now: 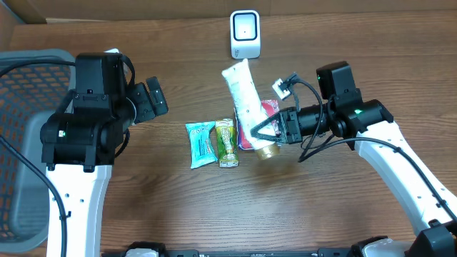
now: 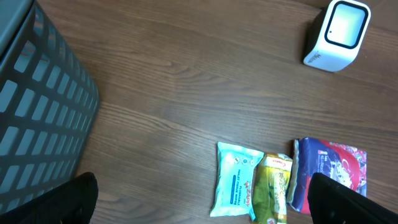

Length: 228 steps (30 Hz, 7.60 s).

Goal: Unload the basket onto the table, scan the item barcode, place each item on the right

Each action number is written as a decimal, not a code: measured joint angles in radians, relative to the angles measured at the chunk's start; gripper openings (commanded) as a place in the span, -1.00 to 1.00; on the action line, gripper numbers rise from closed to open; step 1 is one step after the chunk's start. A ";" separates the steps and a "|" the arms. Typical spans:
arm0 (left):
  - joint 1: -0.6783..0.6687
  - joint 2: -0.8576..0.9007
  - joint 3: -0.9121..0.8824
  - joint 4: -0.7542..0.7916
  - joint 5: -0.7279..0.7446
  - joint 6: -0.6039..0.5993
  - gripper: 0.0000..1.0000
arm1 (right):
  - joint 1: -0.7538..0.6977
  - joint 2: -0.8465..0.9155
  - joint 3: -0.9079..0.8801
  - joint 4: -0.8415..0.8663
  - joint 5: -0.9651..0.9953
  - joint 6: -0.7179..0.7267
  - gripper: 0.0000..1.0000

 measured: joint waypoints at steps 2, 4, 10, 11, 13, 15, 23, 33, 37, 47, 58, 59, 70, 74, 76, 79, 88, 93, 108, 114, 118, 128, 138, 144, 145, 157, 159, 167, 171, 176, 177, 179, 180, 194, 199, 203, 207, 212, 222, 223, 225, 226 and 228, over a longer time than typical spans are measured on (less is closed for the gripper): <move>0.000 0.000 0.000 0.000 0.000 0.000 0.99 | 0.000 0.000 0.001 -0.059 0.098 -0.031 -0.93; 0.000 0.000 0.000 0.000 0.000 0.000 0.99 | 0.001 0.000 0.001 -0.114 0.201 -0.085 -0.93; 0.000 0.000 0.000 0.000 0.000 0.000 0.99 | 0.001 0.000 0.001 -0.176 0.319 -0.235 -0.93; 0.000 0.000 0.000 0.000 0.000 0.000 0.99 | 0.001 0.000 0.001 -0.176 0.329 -0.249 -0.93; 0.000 0.000 0.000 0.000 0.000 0.000 0.99 | 0.001 0.000 0.001 -0.176 0.335 -0.268 -0.93; 0.000 0.000 0.000 0.000 0.000 0.000 0.99 | 0.001 0.000 0.001 -0.176 0.325 -0.276 -0.93; 0.000 0.000 0.000 0.000 0.000 0.000 0.99 | -0.062 0.000 0.001 -0.174 -0.033 -0.263 -0.93; 0.000 0.000 0.000 0.000 0.000 0.000 0.99 | -0.223 0.000 0.001 -0.018 -0.332 0.065 -0.93; 0.000 0.000 0.000 0.000 0.000 0.000 0.99 | -0.240 0.000 0.001 0.045 -0.356 0.211 -0.93; 0.000 0.000 0.000 0.000 0.000 0.000 0.99 | -0.241 0.000 0.001 0.110 -0.375 0.306 -0.93; 0.000 0.000 0.000 0.000 0.000 0.000 0.99 | -0.241 0.000 0.001 0.137 -0.367 0.244 -0.93; 0.000 0.000 0.000 0.000 0.000 0.000 0.99 | -0.241 0.000 0.001 0.136 -0.356 0.236 -0.93; 0.000 0.000 0.000 0.000 0.000 0.000 0.99 | -0.243 0.006 -0.001 -0.109 0.107 0.069 -0.93; 0.000 0.000 0.000 0.000 0.000 0.000 0.99 | -0.256 0.061 -0.019 -0.071 0.178 0.039 -0.93; 0.000 0.000 0.000 0.000 0.000 0.000 0.99 | -0.266 0.125 -0.031 -0.055 0.190 0.024 -0.93; 0.000 0.000 0.000 0.000 0.000 0.000 0.99 | -0.278 0.240 -0.038 -0.032 0.177 -0.002 -0.93; 0.000 0.000 0.000 0.000 0.000 0.000 0.99 | -0.324 0.521 -0.043 0.011 0.134 -0.051 -0.05; 0.000 0.000 0.000 0.000 0.000 0.000 0.99 | -0.378 0.542 -0.044 0.004 0.164 -0.052 0.37; 0.000 0.000 0.000 0.000 0.000 0.000 0.99 | -0.509 0.473 0.095 -0.164 0.369 -0.045 0.22; 0.000 0.000 0.000 0.000 0.000 0.000 0.99 | -0.419 0.280 0.150 -0.262 0.492 -0.046 -0.73; 0.000 0.000 0.000 0.000 0.000 0.000 0.99 | -0.325 0.235 0.154 -0.309 0.546 -0.034 -0.93; 0.000 0.000 0.000 0.000 0.000 0.000 0.99 | -0.153 0.239 0.045 -0.294 0.660 0.018 -0.92; 0.000 0.000 0.000 0.000 0.000 0.000 0.99 | -0.132 0.240 -0.055 -0.191 0.898 0.180 -0.92; 0.000 0.000 0.000 0.000 0.000 0.000 0.99 | -0.132 0.240 -0.080 -0.131 0.996 0.230 -0.92; 0.000 0.000 0.000 0.000 0.000 0.000 0.99 | -0.132 0.240 -0.082 -0.121 1.026 0.241 -0.92; 0.000 0.000 0.000 0.000 0.000 0.000 0.99 | -0.249 0.240 -0.087 0.237 1.228 0.400 0.24; 0.000 0.000 0.000 0.000 0.000 0.000 0.99 | -0.281 0.240 -0.087 0.241 1.152 0.401 0.43; 0.000 0.000 0.000 0.000 0.000 0.000 0.99 | -0.324 0.241 -0.087 0.144 0.767 0.553 0.64; 0.000 0.000 0.000 0.000 0.000 0.000 0.99 | -0.266 0.242 -0.087 0.155 0.791 0.684 0.64; 0.000 0.000 0.000 0.000 0.000 0.000 0.99 | -0.181 0.277 -0.087 0.222 0.897 0.873 0.61; 0.000 0.000 0.000 0.000 0.000 0.000 0.99 | -0.169 0.291 -0.087 0.241 0.913 0.909 0.59; 0.000 0.000 0.000 0.000 0.000 0.000 0.99 | -0.153 0.316 -0.087 0.275 0.948 0.963 0.55; 0.000 0.000 0.000 0.000 0.000 0.000 0.99 | -0.148 0.328 -0.087 0.290 0.966 0.989 0.52; 0.000 0.000 0.000 0.000 0.000 0.000 0.99 | -0.137 0.365 -0.087 0.407 1.174 1.084 -0.43; 0.000 0.000 0.000 0.000 0.000 0.000 0.99 | -0.139 0.365 -0.085 0.450 1.181 1.003 -0.54; 0.000 0.000 0.000 0.000 0.000 0.000 0.99 | -0.162 0.365 -0.085 0.494 1.092 0.812 -0.57; 0.000 0.000 0.000 0.000 0.000 0.000 0.99 | -0.214 0.365 -0.084 0.431 0.969 0.573 -0.61; 0.000 0.000 0.000 0.000 0.000 0.000 0.99 | -0.300 0.369 -0.083 0.250 0.879 0.358 -0.51; 0.000 0.000 0.000 0.000 0.000 0.000 0.99 | -0.413 0.374 -0.088 0.342 0.615 0.335 0.38; 0.000 0.000 0.000 0.000 0.000 0.000 0.99 | -0.409 0.374 -0.088 0.357 0.607 0.351 0.40; 0.000 0.000 0.000 0.000 0.000 0.000 0.99 | -0.393 0.376 -0.088 0.402 0.594 0.398 0.41; 0.000 0.000 0.000 0.000 0.000 0.000 0.99 | -0.384 0.378 -0.088 0.429 0.590 0.417 0.41; 0.000 0.000 0.000 0.000 0.000 0.000 0.99 | -0.366 0.388 -0.088 0.488 0.584 0.453 0.41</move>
